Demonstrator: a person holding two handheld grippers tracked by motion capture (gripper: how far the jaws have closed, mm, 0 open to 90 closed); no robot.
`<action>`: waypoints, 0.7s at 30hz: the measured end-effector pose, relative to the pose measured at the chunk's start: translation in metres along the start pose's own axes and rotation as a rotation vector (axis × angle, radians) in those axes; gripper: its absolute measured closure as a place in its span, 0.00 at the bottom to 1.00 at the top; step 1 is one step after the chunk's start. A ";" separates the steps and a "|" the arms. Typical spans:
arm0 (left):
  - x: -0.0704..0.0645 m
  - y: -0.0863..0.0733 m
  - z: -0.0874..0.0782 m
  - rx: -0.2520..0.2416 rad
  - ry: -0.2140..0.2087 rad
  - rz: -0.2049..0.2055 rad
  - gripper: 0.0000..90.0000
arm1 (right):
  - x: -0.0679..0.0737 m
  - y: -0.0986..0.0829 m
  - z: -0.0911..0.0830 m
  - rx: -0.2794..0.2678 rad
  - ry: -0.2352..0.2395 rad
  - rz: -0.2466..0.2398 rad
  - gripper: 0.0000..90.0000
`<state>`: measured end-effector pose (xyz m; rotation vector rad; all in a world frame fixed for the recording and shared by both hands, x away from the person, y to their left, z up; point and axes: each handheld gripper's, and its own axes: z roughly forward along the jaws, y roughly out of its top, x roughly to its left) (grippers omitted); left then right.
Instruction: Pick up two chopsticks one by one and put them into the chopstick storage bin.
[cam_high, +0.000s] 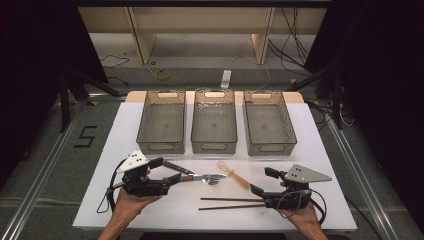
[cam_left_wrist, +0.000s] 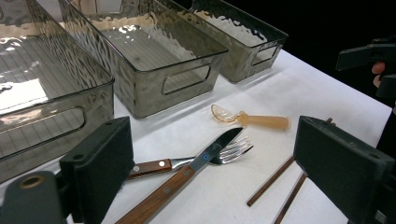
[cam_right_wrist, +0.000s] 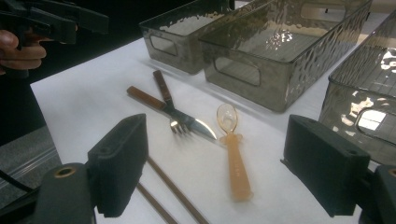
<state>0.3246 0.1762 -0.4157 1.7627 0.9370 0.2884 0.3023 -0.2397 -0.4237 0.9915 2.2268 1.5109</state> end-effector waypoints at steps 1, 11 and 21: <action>0.000 0.000 0.000 0.002 0.000 -0.001 0.13 | 0.000 0.000 0.000 0.004 0.000 -0.003 0.25; 0.001 0.000 0.000 0.002 0.001 -0.002 0.13 | 0.000 0.015 0.005 0.148 0.050 -0.116 0.28; 0.002 0.000 0.000 0.002 0.003 -0.001 0.13 | 0.002 0.025 0.020 0.435 0.085 -0.257 0.37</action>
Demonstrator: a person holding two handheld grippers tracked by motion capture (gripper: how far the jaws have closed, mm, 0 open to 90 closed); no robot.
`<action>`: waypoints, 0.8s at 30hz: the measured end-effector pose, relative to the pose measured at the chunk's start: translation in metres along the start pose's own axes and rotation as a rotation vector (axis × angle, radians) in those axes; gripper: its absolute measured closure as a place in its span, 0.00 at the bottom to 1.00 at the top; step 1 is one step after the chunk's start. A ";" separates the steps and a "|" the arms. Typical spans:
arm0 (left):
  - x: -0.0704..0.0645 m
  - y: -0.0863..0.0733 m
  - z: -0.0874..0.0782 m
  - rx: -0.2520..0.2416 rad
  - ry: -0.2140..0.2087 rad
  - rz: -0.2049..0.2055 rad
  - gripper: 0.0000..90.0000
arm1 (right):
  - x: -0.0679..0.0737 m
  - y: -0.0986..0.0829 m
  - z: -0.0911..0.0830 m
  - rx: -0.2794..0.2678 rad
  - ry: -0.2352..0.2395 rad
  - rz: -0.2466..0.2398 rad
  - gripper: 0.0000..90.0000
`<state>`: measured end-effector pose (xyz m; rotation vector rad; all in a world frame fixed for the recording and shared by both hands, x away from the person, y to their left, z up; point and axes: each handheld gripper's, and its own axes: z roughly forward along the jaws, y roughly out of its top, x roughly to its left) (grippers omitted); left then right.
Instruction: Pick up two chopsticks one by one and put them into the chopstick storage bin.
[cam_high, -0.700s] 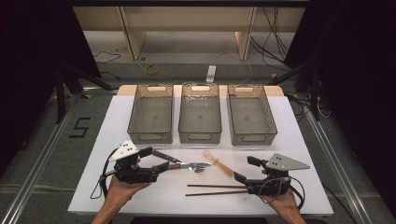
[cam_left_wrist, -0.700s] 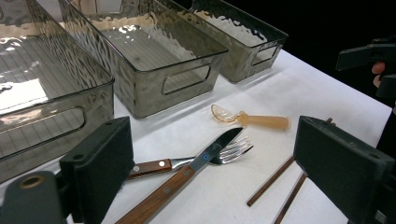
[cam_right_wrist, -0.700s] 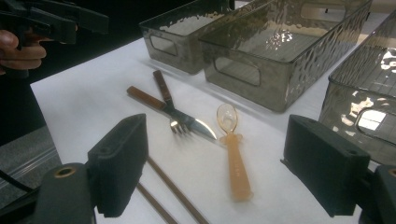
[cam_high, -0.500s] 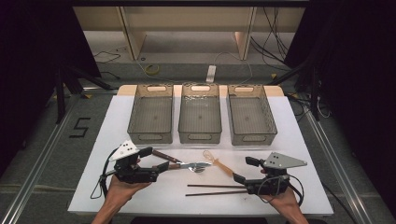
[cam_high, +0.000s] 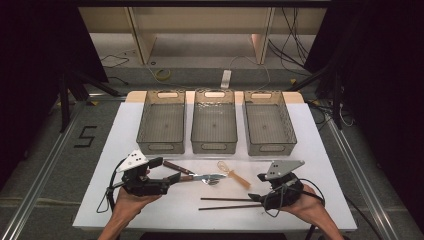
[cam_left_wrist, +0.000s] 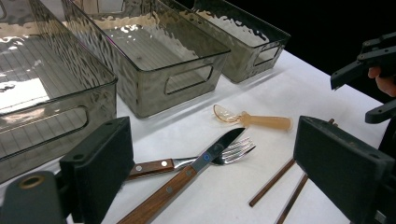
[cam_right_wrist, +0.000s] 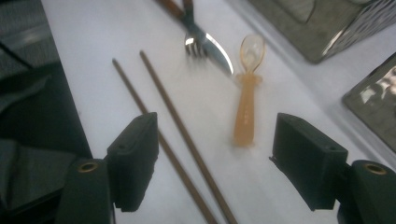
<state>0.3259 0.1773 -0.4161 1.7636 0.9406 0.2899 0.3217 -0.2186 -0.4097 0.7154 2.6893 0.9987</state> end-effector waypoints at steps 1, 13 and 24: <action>0.000 0.000 0.000 0.000 -0.001 -0.004 0.13 | 0.001 0.001 0.002 0.047 0.010 -0.023 0.39; 0.000 0.000 0.000 0.002 -0.002 -0.002 0.13 | 0.009 -0.001 0.021 0.274 0.054 -0.114 0.55; -0.001 0.000 0.000 0.003 -0.003 -0.002 0.13 | 0.009 -0.007 0.036 0.403 0.047 -0.157 0.70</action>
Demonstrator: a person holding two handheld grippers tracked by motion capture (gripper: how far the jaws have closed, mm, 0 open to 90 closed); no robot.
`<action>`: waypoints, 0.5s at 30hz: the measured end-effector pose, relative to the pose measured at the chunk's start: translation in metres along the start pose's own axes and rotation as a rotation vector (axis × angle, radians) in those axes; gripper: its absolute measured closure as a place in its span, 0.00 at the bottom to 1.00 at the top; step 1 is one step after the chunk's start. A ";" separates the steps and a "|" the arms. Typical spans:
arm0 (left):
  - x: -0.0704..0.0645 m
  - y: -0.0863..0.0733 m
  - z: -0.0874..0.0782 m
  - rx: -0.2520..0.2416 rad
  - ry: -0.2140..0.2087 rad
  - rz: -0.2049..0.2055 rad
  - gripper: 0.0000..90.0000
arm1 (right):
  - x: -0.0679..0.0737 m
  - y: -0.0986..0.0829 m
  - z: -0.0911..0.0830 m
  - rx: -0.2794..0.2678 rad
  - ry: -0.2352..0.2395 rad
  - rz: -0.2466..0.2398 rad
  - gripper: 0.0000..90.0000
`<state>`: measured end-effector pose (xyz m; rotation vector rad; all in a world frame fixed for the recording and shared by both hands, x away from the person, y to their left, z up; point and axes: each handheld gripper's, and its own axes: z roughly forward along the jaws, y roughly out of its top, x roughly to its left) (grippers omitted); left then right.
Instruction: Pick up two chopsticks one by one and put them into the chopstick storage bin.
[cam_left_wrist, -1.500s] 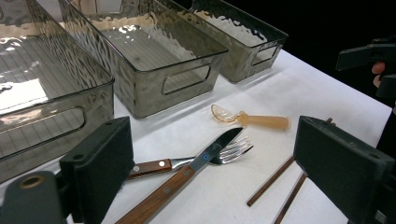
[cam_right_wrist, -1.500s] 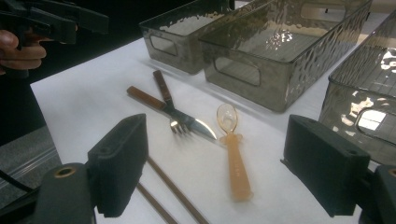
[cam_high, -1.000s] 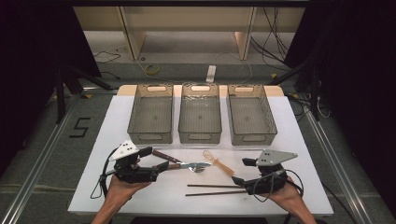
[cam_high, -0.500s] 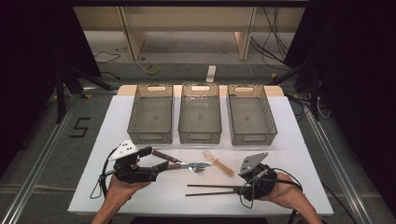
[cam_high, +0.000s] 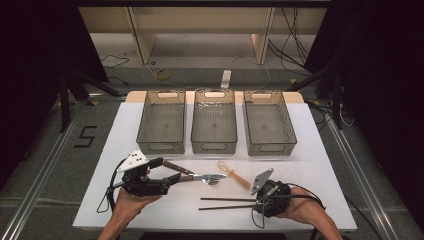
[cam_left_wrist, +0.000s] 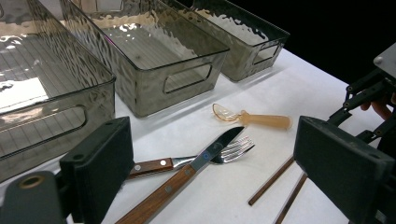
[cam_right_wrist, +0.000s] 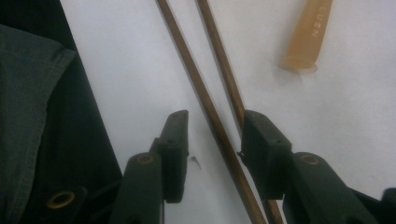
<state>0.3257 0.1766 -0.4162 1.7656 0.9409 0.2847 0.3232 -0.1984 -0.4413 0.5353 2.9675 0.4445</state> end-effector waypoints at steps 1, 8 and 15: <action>0.000 0.000 0.000 0.000 0.000 0.000 0.13 | 0.000 0.000 0.000 0.000 0.000 0.000 0.70; 0.000 0.000 0.000 0.005 -0.001 0.001 0.13 | -0.001 0.002 0.008 0.072 -0.007 -0.035 0.77; 0.000 0.000 0.001 0.011 0.009 0.000 0.13 | -0.002 0.004 0.011 0.121 -0.019 -0.059 0.80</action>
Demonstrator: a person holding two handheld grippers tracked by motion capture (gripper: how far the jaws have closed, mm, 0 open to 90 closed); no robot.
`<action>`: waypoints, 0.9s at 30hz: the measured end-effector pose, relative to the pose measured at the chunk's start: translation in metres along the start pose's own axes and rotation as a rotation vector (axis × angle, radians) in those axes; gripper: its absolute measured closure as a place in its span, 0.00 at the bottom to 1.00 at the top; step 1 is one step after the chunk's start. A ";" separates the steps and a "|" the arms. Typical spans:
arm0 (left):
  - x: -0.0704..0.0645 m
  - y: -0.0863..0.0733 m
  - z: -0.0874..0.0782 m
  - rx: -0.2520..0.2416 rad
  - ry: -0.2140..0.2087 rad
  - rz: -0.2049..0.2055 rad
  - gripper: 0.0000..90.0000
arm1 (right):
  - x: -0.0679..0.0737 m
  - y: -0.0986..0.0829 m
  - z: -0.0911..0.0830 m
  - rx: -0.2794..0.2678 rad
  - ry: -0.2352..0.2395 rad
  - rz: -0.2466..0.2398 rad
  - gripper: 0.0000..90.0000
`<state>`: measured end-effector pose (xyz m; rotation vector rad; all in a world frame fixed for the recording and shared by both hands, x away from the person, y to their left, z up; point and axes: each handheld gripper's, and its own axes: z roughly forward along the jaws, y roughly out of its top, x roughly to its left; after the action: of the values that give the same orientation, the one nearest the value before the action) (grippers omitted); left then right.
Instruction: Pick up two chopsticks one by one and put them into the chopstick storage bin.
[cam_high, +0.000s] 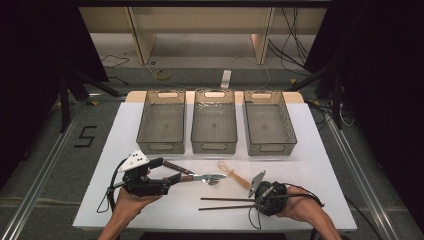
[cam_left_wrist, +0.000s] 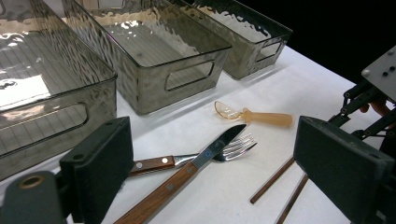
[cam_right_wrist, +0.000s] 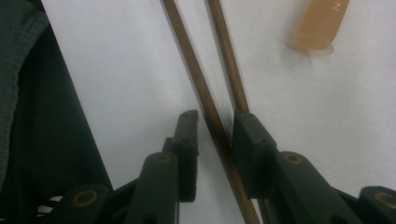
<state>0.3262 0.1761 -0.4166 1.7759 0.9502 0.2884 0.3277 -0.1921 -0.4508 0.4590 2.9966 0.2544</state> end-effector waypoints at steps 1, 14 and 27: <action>0.000 0.000 0.000 -0.001 0.000 -0.004 0.13 | 0.000 0.000 0.002 0.000 -0.007 -0.001 0.80; 0.001 0.000 0.001 0.016 0.012 -0.006 0.13 | 0.006 0.004 0.003 0.040 0.011 -0.089 0.92; -0.002 -0.001 0.007 0.095 0.001 0.075 0.16 | 0.010 0.005 -0.005 0.000 0.032 -0.131 0.94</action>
<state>0.3281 0.1701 -0.4200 1.9012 0.9120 0.2957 0.3189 -0.1852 -0.4457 0.2600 3.0411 0.2524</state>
